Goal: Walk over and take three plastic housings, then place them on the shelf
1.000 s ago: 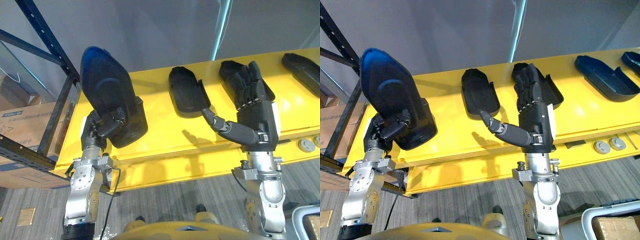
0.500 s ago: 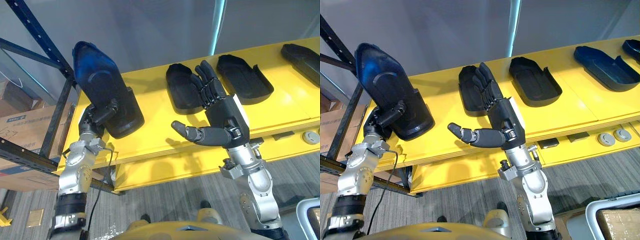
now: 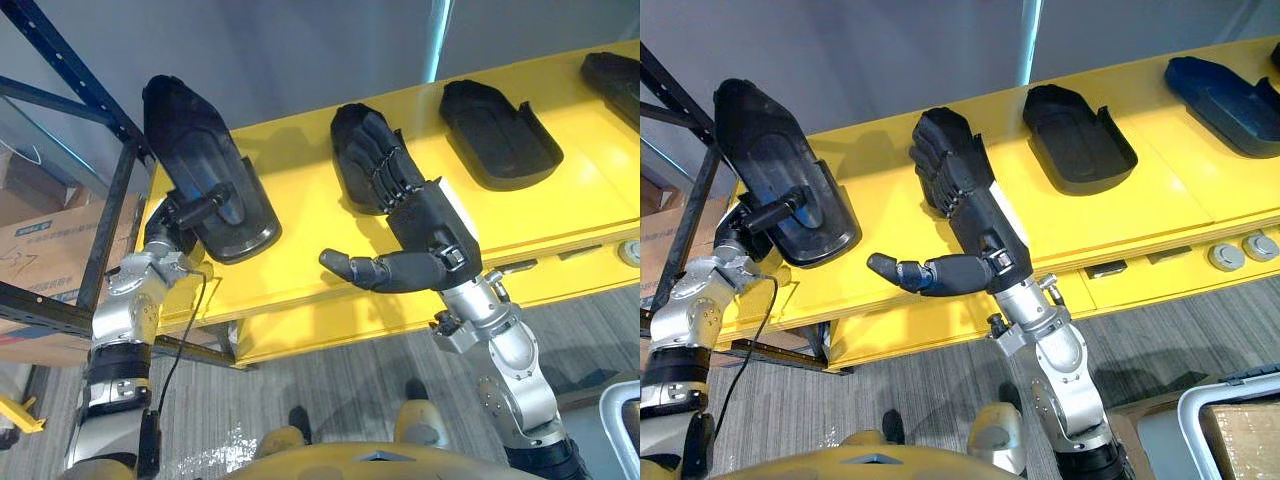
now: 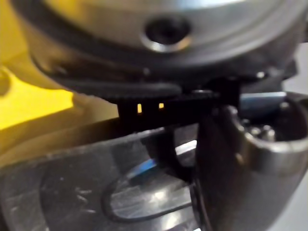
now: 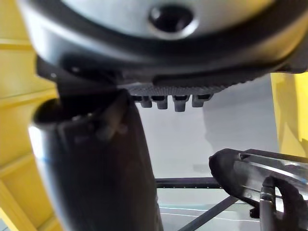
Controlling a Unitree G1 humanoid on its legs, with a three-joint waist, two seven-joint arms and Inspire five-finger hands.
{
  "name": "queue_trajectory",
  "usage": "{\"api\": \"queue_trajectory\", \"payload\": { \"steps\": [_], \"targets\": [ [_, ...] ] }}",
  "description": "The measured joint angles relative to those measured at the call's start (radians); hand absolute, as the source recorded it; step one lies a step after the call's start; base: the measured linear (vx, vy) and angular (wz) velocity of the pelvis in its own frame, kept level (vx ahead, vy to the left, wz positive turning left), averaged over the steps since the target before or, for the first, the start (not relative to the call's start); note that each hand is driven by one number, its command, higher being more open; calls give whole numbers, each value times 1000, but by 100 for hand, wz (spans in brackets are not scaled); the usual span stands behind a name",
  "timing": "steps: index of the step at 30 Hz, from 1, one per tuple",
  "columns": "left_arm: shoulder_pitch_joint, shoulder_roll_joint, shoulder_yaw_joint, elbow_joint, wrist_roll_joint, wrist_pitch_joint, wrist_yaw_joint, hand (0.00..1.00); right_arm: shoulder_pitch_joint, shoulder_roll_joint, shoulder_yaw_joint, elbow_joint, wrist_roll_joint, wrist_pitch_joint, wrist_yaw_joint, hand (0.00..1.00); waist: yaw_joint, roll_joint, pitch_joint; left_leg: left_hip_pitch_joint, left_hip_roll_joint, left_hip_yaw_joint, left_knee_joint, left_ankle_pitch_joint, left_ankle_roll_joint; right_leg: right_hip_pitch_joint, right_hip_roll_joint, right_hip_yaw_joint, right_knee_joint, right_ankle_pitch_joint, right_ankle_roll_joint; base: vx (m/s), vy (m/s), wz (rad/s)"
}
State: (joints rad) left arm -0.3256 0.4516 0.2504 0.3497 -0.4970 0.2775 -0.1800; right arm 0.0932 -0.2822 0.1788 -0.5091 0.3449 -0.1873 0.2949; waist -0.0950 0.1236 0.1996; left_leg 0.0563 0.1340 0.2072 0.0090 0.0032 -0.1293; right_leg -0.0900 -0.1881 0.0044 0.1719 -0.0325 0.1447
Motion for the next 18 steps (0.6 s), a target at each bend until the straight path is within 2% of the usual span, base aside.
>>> {"api": "queue_trajectory", "payload": {
  "steps": [5,6,9,13,18],
  "targets": [
    [-39,1,6,64,0,7,4,0,-6,0,34,-5,0,5,-9,100,-12,-6,12,0,-2,1,0,0,0,0,-2,1,0,0,1,0,0,0],
    [-50,4,9,77,0,6,5,100,-12,0,43,-5,0,6,-12,100,-15,-8,20,0,-2,2,1,0,0,0,-3,2,0,0,1,0,0,0],
    [-80,19,5,119,7,5,28,100,-24,0,53,-6,0,9,-22,100,-21,-13,31,-2,-2,7,2,0,0,-4,-3,5,0,0,0,-36,-4,-5],
    [-123,38,-9,154,89,-17,121,100,-42,1,62,-14,20,9,-32,100,-44,-23,56,-8,-4,20,4,1,0,-19,-2,20,4,5,6,-13,0,-7],
    [-186,48,-9,193,117,-18,172,100,-43,0,64,-28,26,9,-40,100,-55,-20,79,-11,-4,31,5,1,0,-37,-1,32,18,7,10,6,-2,-5]
  ]
}}
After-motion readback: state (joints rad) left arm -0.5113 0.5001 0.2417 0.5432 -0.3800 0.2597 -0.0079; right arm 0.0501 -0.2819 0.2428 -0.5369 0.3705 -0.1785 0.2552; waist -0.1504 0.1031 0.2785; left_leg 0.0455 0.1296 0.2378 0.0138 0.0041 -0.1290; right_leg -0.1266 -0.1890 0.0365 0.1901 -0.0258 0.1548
